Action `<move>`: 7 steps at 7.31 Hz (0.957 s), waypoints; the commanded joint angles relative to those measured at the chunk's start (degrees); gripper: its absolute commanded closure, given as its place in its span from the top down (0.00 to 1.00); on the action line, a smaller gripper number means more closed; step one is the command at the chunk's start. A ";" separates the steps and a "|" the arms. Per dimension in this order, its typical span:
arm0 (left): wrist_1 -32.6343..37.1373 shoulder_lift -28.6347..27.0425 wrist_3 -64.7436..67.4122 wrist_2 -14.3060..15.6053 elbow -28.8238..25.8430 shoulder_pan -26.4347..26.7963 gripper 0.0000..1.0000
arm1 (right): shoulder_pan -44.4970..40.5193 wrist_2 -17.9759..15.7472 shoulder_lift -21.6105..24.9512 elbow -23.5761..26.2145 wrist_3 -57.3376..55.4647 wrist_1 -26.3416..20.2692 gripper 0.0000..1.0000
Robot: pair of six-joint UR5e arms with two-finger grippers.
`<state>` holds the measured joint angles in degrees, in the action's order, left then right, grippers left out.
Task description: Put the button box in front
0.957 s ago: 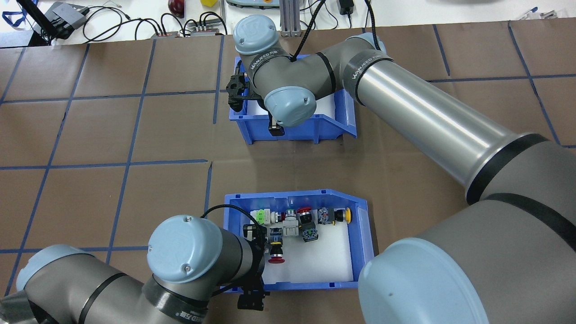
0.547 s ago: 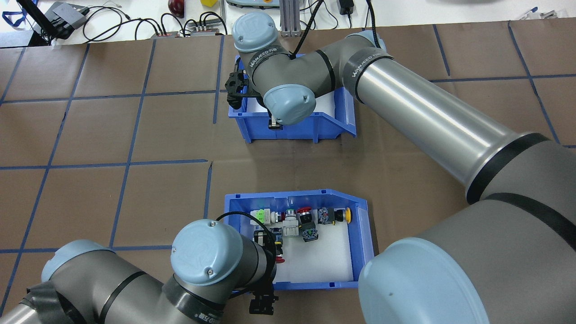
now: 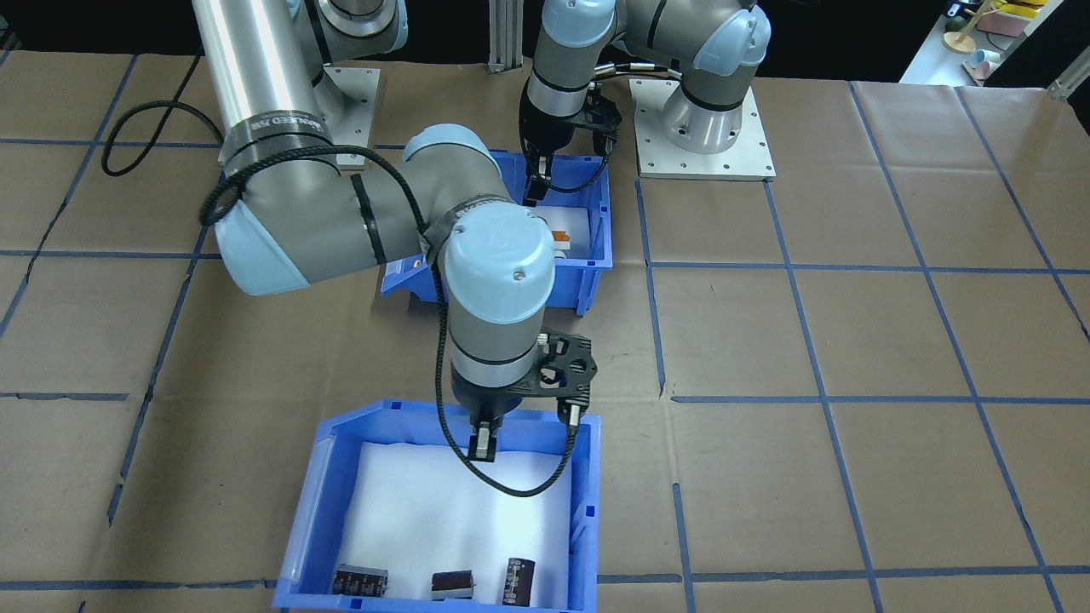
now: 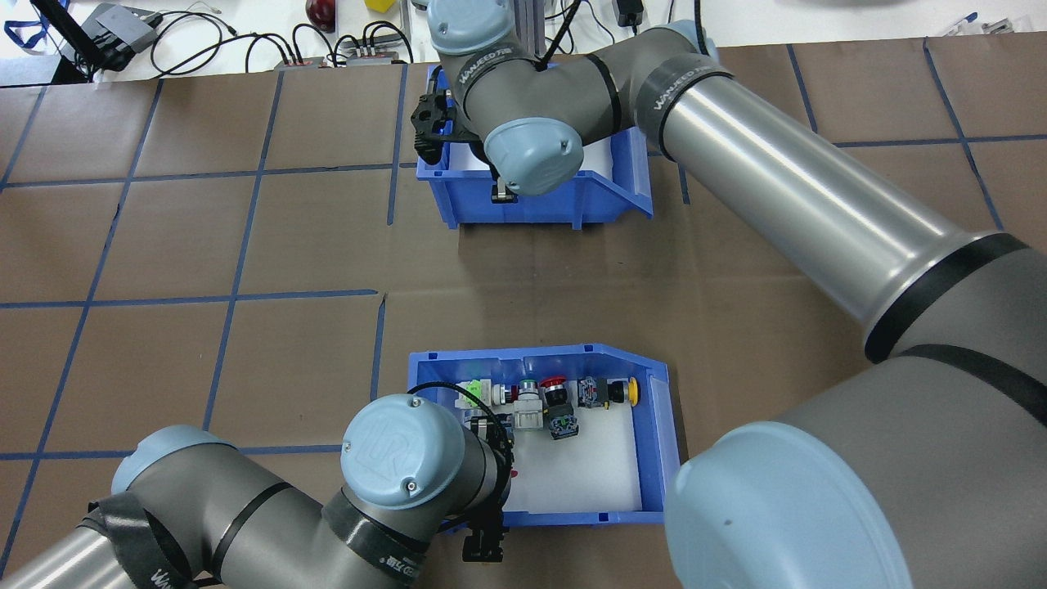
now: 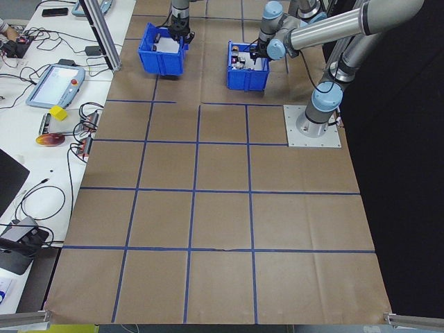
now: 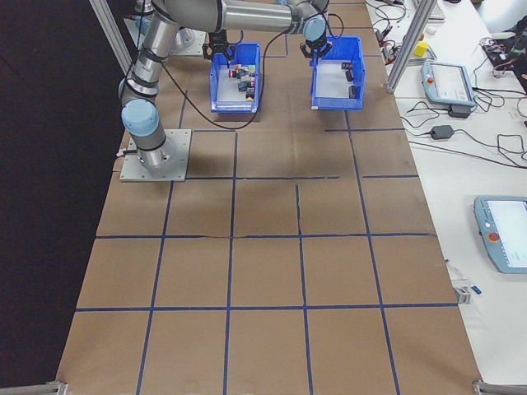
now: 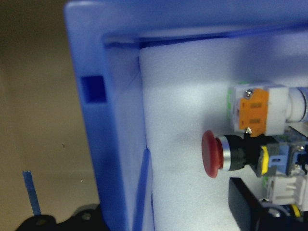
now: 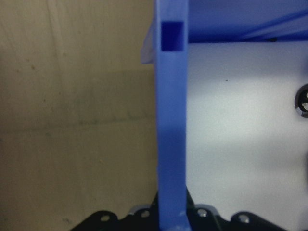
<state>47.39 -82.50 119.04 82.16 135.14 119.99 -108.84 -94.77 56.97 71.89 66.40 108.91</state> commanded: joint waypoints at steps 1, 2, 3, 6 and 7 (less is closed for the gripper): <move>-1.33 -0.11 4.52 -7.59 -0.06 0.33 0.03 | 8.17 0.28 5.32 4.45 9.58 -2.30 0.07; -1.42 0.41 4.62 -7.54 -0.49 0.34 0.00 | 12.99 0.63 8.30 8.40 15.72 -2.21 0.07; -0.90 0.94 4.53 -7.11 -2.50 0.25 0.00 | 17.56 0.63 12.16 12.53 20.65 -2.12 0.07; 7.07 -0.90 -4.82 -5.44 -13.73 -4.03 0.00 | 27.42 0.02 21.75 22.82 33.15 -2.12 0.07; 9.36 -3.60 -7.92 -6.13 -16.90 -10.41 0.00 | 30.15 0.02 24.83 26.16 33.88 -2.12 0.07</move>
<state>53.58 -83.73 115.56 76.14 122.31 115.52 -82.30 -94.67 77.88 93.91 97.99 106.78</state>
